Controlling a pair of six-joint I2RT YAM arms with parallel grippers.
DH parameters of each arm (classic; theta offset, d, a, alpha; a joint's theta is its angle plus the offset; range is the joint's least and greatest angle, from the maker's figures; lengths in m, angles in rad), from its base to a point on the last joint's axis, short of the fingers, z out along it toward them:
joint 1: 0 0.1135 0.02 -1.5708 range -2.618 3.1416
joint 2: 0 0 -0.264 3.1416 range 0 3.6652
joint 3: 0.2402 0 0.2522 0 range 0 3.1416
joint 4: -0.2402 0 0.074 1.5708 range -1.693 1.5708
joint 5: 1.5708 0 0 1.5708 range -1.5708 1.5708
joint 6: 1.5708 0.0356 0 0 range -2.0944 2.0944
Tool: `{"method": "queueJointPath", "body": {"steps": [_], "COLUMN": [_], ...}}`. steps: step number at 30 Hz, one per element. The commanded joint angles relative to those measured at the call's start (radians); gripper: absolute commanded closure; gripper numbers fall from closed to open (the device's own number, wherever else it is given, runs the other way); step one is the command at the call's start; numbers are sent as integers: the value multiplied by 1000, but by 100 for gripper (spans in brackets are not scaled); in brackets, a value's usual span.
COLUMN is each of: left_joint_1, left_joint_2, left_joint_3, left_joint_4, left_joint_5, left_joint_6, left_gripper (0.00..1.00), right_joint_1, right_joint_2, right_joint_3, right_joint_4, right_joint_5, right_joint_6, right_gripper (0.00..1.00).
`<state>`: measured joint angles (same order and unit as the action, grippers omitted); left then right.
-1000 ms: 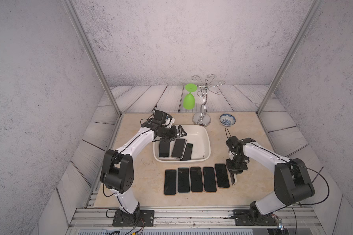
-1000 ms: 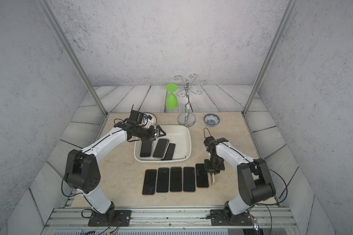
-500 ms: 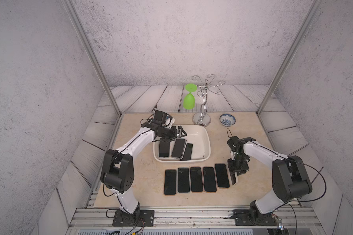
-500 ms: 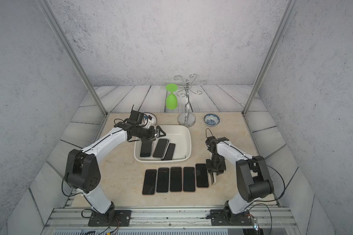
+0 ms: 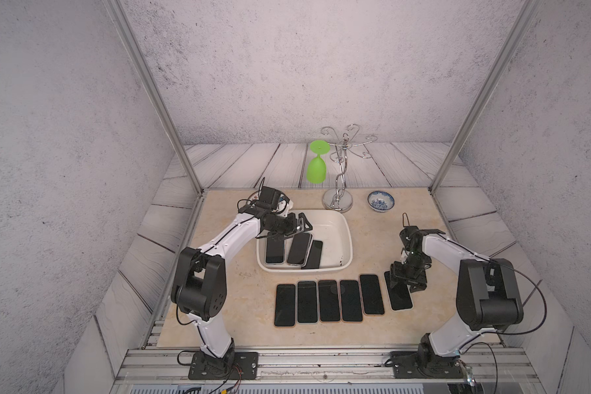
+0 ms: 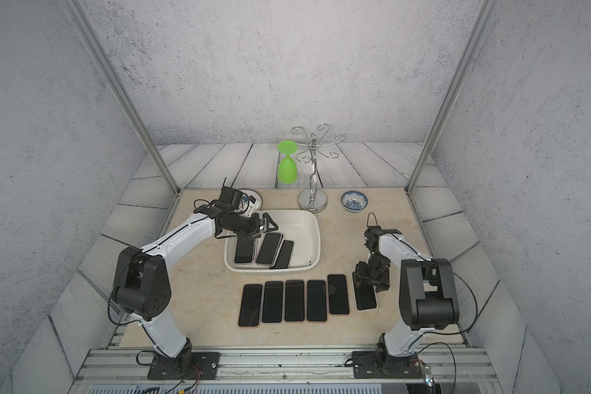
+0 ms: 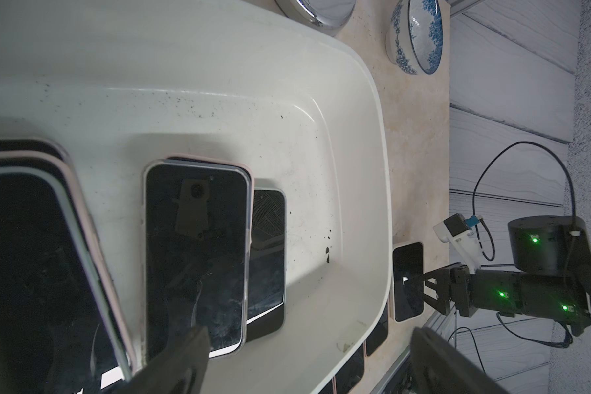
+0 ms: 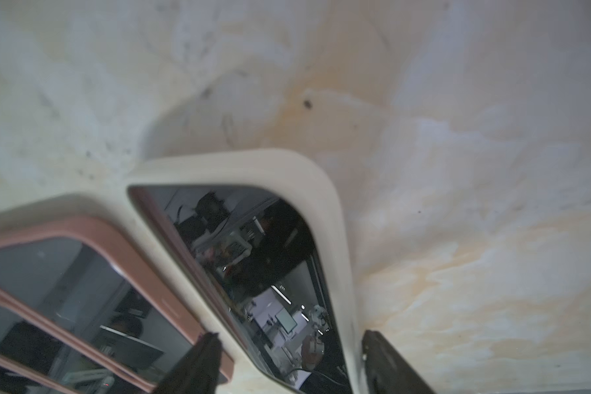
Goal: Take the phone out of the storage box
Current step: Place the phone at the center of the board.
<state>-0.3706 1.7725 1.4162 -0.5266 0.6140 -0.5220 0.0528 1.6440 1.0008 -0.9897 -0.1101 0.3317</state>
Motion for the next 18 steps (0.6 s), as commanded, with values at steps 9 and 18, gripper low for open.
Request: {"method": "queueJointPath", "body": {"steps": [9, 18], "left_joint_1": [4, 4], "left_joint_2": [16, 22], "left_joint_3": [20, 22], "left_joint_4": [-29, -36], "left_joint_5": [-37, -50], "left_joint_6": [18, 32], "left_gripper": [2, 2], "right_joint_1": [-72, -74], "right_joint_2": [60, 41], "right_joint_3": [15, -64], "right_joint_4": [82, 185], "right_joint_5": [-34, -194], "right_joint_6": [5, 8], "right_gripper": [15, 13]}}
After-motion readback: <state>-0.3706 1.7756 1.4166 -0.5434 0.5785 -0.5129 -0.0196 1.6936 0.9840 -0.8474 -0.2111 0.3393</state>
